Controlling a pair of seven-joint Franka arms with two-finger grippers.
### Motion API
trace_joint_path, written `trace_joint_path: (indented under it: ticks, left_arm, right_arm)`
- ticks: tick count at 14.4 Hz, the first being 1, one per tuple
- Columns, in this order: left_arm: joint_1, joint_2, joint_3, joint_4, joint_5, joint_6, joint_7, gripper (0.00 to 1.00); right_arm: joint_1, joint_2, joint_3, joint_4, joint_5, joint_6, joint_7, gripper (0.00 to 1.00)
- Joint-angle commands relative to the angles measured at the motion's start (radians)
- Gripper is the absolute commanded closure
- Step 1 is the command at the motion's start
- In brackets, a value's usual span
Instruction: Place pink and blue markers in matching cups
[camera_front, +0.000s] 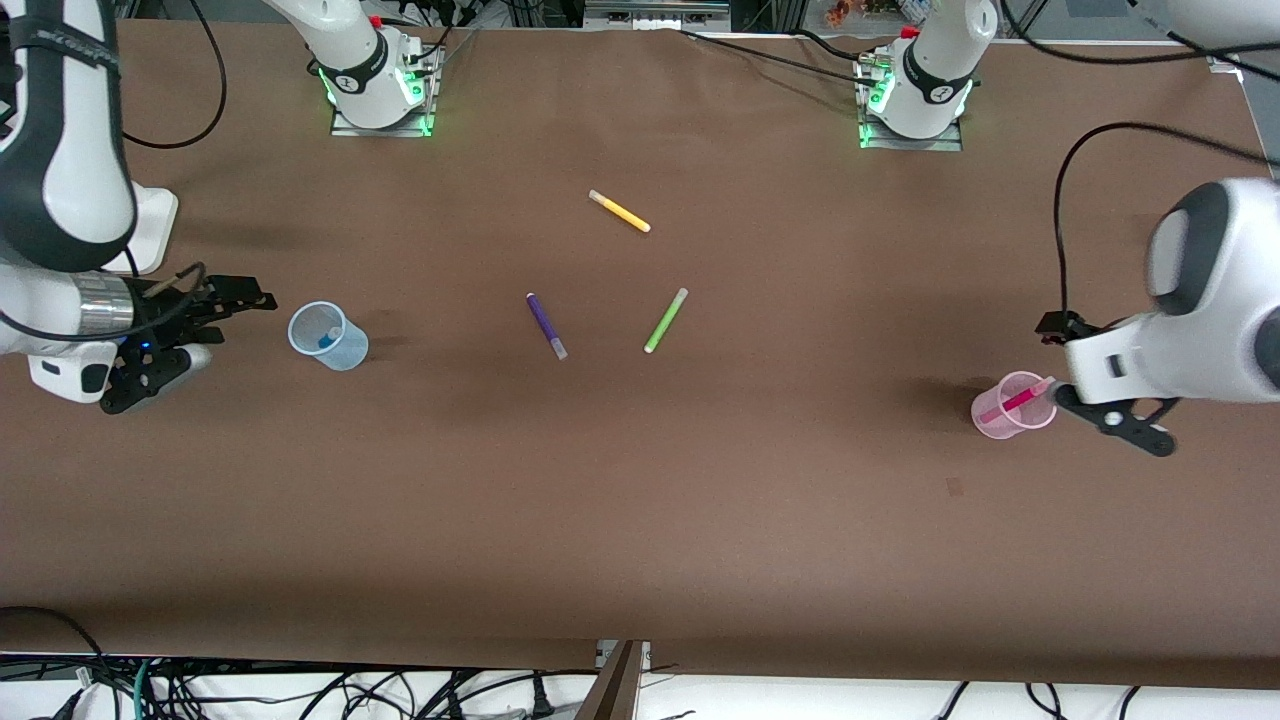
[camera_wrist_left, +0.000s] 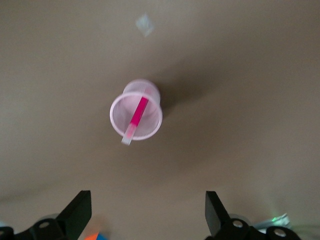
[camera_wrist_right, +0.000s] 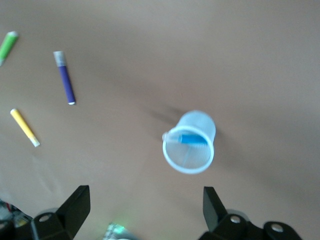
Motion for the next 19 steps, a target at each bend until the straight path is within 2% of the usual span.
trace_joint_path:
  ticks: [1,3,6,8,10,11,12,14,16,19]
  left_arm:
    - [0.028,-0.099,-0.021,-0.01,-0.097,0.029,0.009,0.0]
    - [0.017,-0.125,-0.025,-0.017,-0.098,0.006,-0.019,0.0]
    - [-0.032,-0.19,-0.032,-0.062,-0.098,0.006,-0.109,0.0]
    - [-0.081,-0.24,0.048,-0.083,-0.135,0.013,-0.199,0.0]
    - [-0.145,-0.337,0.103,-0.202,-0.131,0.143,-0.345,0.0]
    - [-0.17,-0.399,0.111,-0.294,-0.134,0.188,-0.438,0.0]
    - [-0.176,-0.43,0.111,-0.342,-0.134,0.209,-0.521,0.0]
    - [-0.179,-0.432,0.111,-0.341,-0.141,0.204,-0.583,0.0]
    - [-0.182,-0.415,0.103,-0.314,-0.137,0.172,-0.583,0.0]
    - [-0.185,-0.346,0.1,-0.203,-0.137,0.096,-0.586,0.0]
  right_arm:
    - [0.031,-0.046,0.011,0.002,-0.084,-0.043,0.226,0.0]
    - [0.028,-0.12,0.054,-0.035,-0.117,-0.05,0.344,0.0]
    - [0.019,-0.255,0.071,-0.127,-0.187,-0.042,0.363,0.0]
    - [0.014,-0.319,0.072,-0.155,-0.22,-0.031,0.36,0.0]
    - [-0.013,-0.4,0.075,-0.158,-0.252,-0.034,0.358,0.0]
    - [-0.025,-0.422,0.078,-0.156,-0.252,-0.039,0.354,0.0]
    - [-0.035,-0.441,0.078,-0.155,-0.252,-0.042,0.355,0.0]
    - [-0.061,-0.458,0.083,-0.155,-0.25,-0.046,0.355,0.0]
    - [-0.1,-0.464,0.127,-0.149,-0.249,-0.089,0.372,0.0]
    - [-0.111,-0.462,0.16,-0.147,-0.246,-0.099,0.43,0.0]
